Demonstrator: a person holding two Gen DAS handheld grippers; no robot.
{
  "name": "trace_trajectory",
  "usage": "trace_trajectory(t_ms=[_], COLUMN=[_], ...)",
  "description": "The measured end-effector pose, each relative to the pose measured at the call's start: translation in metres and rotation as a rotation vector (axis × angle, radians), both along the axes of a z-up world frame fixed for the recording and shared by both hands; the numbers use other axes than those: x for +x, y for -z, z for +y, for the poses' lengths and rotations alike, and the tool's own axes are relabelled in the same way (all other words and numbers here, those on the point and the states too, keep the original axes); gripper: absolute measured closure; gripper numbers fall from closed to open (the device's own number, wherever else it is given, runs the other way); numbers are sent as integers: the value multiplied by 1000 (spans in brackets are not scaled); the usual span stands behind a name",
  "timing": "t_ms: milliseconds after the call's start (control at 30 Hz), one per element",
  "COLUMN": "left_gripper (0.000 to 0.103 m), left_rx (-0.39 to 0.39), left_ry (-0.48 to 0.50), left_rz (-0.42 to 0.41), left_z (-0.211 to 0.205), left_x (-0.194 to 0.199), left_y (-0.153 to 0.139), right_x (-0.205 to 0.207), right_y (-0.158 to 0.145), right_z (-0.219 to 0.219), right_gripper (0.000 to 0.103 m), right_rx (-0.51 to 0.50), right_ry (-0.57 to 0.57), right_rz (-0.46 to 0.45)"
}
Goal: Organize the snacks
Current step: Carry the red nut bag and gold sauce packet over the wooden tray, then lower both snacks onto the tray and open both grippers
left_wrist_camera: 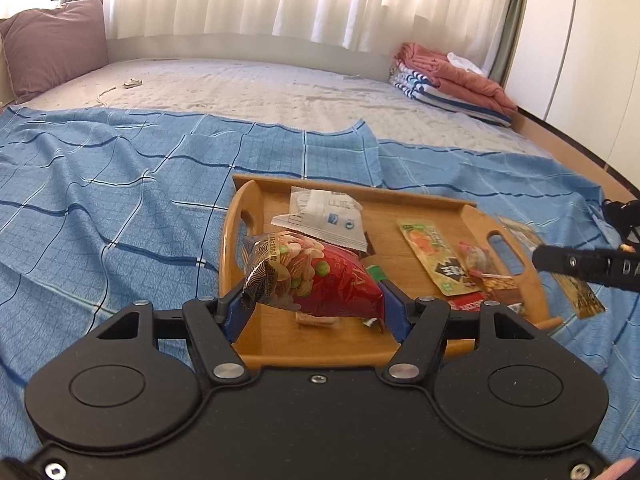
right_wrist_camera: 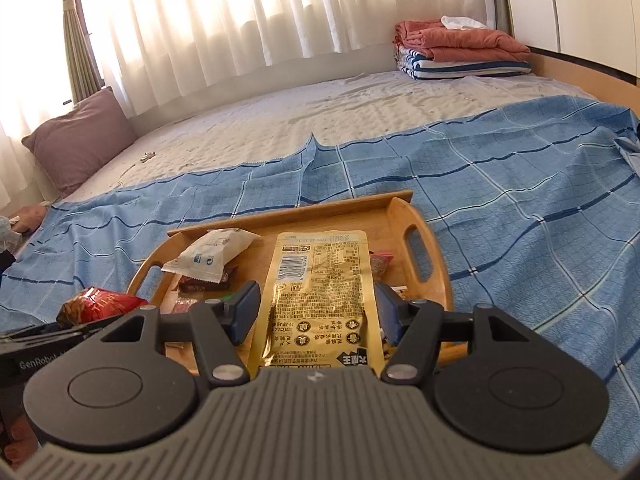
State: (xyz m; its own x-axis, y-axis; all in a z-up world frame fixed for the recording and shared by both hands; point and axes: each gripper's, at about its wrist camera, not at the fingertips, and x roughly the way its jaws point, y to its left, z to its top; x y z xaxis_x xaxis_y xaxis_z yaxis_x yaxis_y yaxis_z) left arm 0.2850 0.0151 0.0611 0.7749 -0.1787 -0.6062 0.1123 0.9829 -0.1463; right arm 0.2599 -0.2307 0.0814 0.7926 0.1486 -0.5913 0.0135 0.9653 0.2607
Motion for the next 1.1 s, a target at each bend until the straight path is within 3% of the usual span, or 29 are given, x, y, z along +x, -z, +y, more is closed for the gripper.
trace_trajectory(t_ms=[433,933,1000,1033,1100], left_gripper=[39,39,43,57,57], left_rx=[31,25,22,20,36], left_ry=[55,58,57,58,53], left_rz=[28,34,38,49,38], left_z=[-13,-15,-15,-15,-17], left_x=[41,62,64,65,65], left_y=[40,60,62,63,64], right_x=[78,106,107,109,110], right_y=[37,67,69,70,71], right_z=[40,58,59,59,61], right_gripper=[39,39,38,38,38], right_rx=[4,-51,-55,-54,-60], right_ry=[-24,-38,-37,-36,-35], right_rz=[83,128,131,133,129])
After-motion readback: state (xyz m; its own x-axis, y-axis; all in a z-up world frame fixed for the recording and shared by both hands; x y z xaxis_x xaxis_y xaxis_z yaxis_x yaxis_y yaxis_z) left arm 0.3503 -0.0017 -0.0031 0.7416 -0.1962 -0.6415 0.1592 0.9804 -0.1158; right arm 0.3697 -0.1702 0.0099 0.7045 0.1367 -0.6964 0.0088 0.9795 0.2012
